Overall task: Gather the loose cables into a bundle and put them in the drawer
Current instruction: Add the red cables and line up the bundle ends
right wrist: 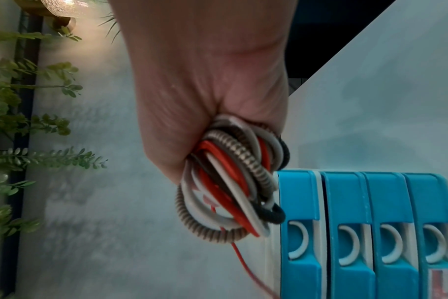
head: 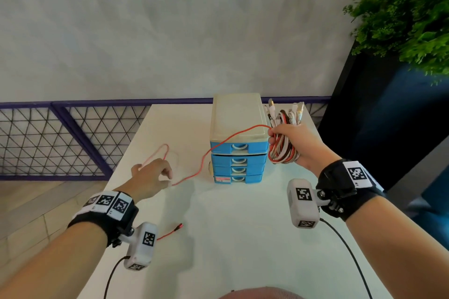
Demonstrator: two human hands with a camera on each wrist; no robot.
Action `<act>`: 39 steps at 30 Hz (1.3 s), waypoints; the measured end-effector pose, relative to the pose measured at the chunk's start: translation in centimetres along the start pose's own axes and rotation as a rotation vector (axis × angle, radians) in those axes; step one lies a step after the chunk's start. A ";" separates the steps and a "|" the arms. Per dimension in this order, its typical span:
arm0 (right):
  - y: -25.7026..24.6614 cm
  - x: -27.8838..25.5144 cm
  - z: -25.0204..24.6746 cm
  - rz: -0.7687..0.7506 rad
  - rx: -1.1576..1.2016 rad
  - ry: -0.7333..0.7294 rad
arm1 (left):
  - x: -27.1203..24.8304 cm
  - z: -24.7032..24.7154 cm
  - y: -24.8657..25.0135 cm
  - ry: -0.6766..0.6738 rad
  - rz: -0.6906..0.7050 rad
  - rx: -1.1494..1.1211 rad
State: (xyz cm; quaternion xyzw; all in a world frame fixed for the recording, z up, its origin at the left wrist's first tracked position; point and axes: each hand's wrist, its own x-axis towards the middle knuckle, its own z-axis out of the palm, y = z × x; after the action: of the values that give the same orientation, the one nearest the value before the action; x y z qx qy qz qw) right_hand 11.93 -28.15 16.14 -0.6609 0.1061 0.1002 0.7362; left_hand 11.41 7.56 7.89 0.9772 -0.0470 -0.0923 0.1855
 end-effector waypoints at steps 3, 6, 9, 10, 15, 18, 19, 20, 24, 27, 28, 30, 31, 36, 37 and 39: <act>0.2 -0.6 1.2 -0.018 -0.070 -0.101 | 0.6 0.5 2.2 0.063 0.000 0.018; 0.8 -1.5 2.6 -0.012 -0.122 -0.263 | 0.6 -0.4 7.4 0.146 0.207 -0.349; 1.3 -2.1 3.6 -0.013 -0.140 -0.435 | 0.5 -1.3 11.9 0.002 0.272 -0.645; 1.3 -2.2 3.7 -0.020 -0.149 -0.441 | 0.5 -1.4 12.6 -0.083 0.247 -0.706; 1.0 -1.3 1.9 -0.113 -0.214 -0.207 | -0.2 -1.8 11.3 -0.384 0.062 -1.039; 1.6 -0.7 1.6 -0.168 -0.237 -0.158 | -0.9 -2.2 11.8 -0.448 -0.043 -1.189; 1.9 -0.6 1.9 -0.174 -0.230 -0.155 | -1.1 -2.4 12.5 -0.449 -0.060 -1.247; 2.1 -0.6 2.3 -0.179 -0.217 -0.153 | -1.2 -2.6 13.4 -0.444 -0.065 -1.306; 3.3 -0.9 4.2 -0.162 -0.153 -0.191 | -1.9 -3.1 16.5 -0.436 -0.036 -1.371; 3.4 -1.3 4.9 -0.101 -0.021 -0.220 | -2.3 -2.8 17.9 -0.444 -0.066 -1.332; 3.3 -1.5 5.1 -0.082 0.023 -0.246 | -2.3 -2.6 18.2 -0.427 -0.084 -1.318; 3.3 -1.7 5.2 -0.068 0.079 -0.323 | -2.1 -2.5 18.4 -0.381 -0.113 -1.290; 3.3 -1.8 5.2 -0.073 0.093 -0.352 | -2.1 -2.5 18.5 -0.368 -0.119 -1.277; 3.8 -1.4 5.1 -0.086 -0.027 -0.212 | -2.6 -2.3 18.5 -0.364 -0.070 -1.051; 3.9 -1.2 5.1 -0.093 -0.044 -0.142 | -2.8 -2.2 18.5 -0.375 -0.056 -1.017; 3.8 -0.4 4.8 -0.112 0.016 -0.002 | -3.1 -1.7 18.5 -0.452 -0.035 -1.044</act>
State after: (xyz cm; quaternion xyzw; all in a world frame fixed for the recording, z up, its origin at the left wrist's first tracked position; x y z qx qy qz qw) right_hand 10.57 -22.98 13.16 -0.6597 0.0690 0.0584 0.7460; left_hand 7.61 -8.61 16.86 0.7125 -0.0177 -0.3131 0.6277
